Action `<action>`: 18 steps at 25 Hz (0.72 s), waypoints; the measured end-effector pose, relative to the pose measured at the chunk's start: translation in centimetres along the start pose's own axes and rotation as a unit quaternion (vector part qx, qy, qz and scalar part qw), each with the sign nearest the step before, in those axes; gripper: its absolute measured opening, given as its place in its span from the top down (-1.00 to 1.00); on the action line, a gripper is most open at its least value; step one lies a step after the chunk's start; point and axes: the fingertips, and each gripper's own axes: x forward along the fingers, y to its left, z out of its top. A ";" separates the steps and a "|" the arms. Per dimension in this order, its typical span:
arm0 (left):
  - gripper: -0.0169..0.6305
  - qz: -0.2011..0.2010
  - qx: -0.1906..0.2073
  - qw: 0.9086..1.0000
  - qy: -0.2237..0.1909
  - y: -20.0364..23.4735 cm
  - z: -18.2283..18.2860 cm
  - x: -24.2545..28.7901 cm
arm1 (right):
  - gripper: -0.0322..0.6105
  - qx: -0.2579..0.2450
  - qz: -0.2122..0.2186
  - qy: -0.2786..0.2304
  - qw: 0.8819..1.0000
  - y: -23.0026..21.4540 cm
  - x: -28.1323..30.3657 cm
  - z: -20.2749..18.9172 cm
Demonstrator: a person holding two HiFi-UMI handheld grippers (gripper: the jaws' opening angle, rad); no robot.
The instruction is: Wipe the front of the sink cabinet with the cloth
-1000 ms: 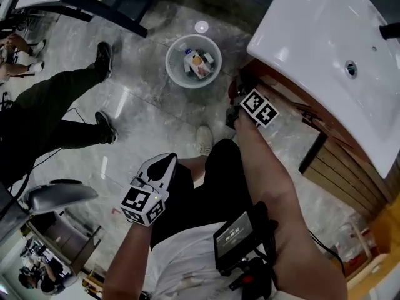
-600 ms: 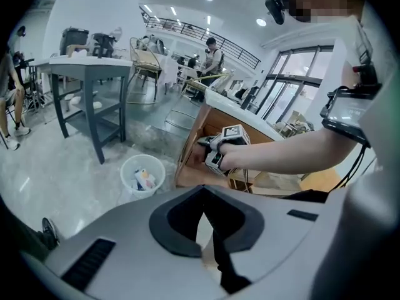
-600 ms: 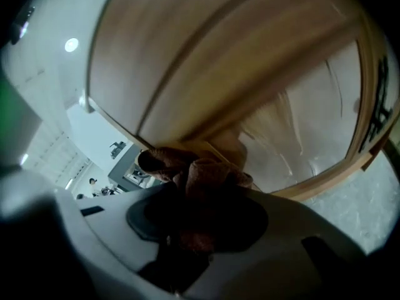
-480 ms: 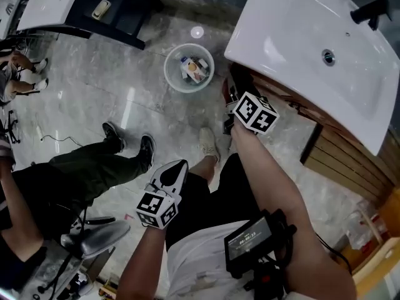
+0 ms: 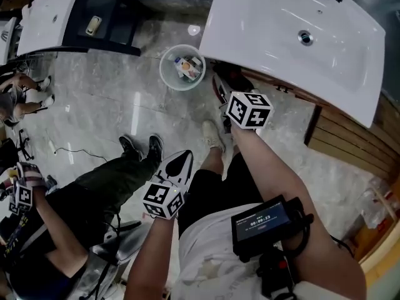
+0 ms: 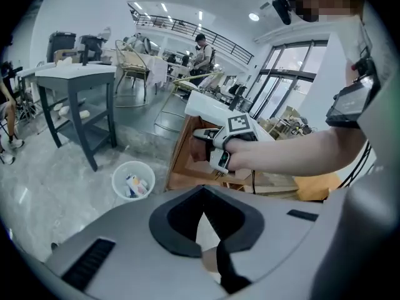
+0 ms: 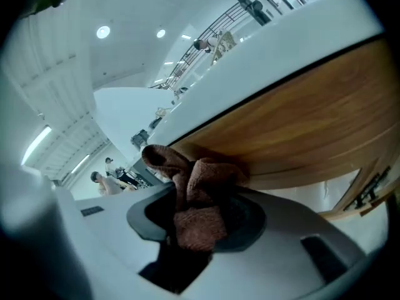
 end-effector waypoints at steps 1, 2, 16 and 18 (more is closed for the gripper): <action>0.92 0.000 0.002 1.000 0.001 -0.2 0.3 0.0 | 0.45 -0.006 0.003 0.009 1.000 -0.1 -0.3 -0.3; 0.92 0.000 0.005 1.000 0.003 -0.5 0.5 -0.1 | 0.45 -0.010 0.002 0.020 1.000 -0.4 -0.8 -0.7; 0.92 -0.034 0.065 0.997 0.035 -4.5 2.2 0.0 | 0.45 0.059 -0.168 -0.016 0.984 -14.1 -14.0 1.7; 0.92 -0.038 0.075 0.996 0.037 -5.2 2.5 -0.1 | 0.45 0.060 -0.200 -0.019 0.978 -16.4 -16.6 1.8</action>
